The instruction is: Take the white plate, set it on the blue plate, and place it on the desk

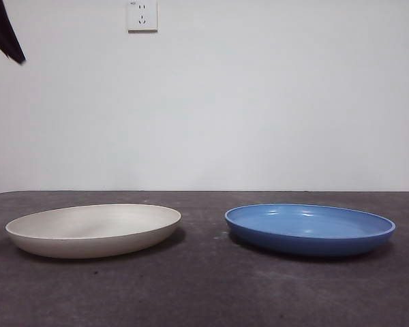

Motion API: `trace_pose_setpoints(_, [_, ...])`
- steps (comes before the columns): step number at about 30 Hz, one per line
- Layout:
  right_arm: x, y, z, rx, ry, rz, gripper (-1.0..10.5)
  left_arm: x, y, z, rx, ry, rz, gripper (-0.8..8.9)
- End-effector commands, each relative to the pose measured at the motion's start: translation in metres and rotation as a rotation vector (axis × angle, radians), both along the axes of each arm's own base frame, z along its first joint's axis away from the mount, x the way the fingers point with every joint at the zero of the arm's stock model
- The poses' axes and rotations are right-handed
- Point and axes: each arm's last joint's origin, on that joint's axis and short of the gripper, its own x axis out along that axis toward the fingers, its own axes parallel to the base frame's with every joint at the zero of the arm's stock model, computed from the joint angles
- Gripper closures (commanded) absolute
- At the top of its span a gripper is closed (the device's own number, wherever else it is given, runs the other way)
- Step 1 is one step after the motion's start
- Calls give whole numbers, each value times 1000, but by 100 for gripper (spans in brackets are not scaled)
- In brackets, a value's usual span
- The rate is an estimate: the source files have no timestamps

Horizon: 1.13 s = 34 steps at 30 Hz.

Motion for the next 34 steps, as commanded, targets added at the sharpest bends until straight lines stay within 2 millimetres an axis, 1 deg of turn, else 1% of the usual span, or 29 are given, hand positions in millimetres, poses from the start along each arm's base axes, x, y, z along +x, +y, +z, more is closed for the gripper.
trace_pose_setpoints(1, [1,1,5,10,-17,-1,515,21,-2,-2,5,12,8,354])
trace_pose_setpoints(4, [1,1,5,10,-20,-1,516,43,-3,-13,31,53,27,357])
trace_pose_setpoints(6, [1,1,5,10,-20,-1,516,56,-5,-22,60,86,44,379])
trace_pose_setpoints(8, [1,1,5,10,-21,-1,516,69,-7,-33,81,126,48,379])
trace_pose_setpoints(13, [1,1,5,10,-21,-1,516,93,-11,-61,89,190,37,379])
trace_pose_setpoints(16, [1,1,5,10,-21,-1,516,104,-12,-77,109,222,47,379])
trace_pose_setpoints(23, [2,1,6,11,-25,-1,516,120,-17,-106,121,273,38,379])
trace_pose_setpoints(27, [2,1,6,11,-27,-1,516,125,-20,-118,130,291,32,380])
trace_pose_setpoints(31, [2,1,6,11,-27,-1,516,127,-23,-125,158,309,37,382])
trace_pose_setpoints(32, [2,1,6,11,-27,-1,516,127,-24,-126,168,312,41,393])
trace_pose_setpoints(34, [2,1,6,11,-28,-1,516,127,-24,-127,173,315,41,458])
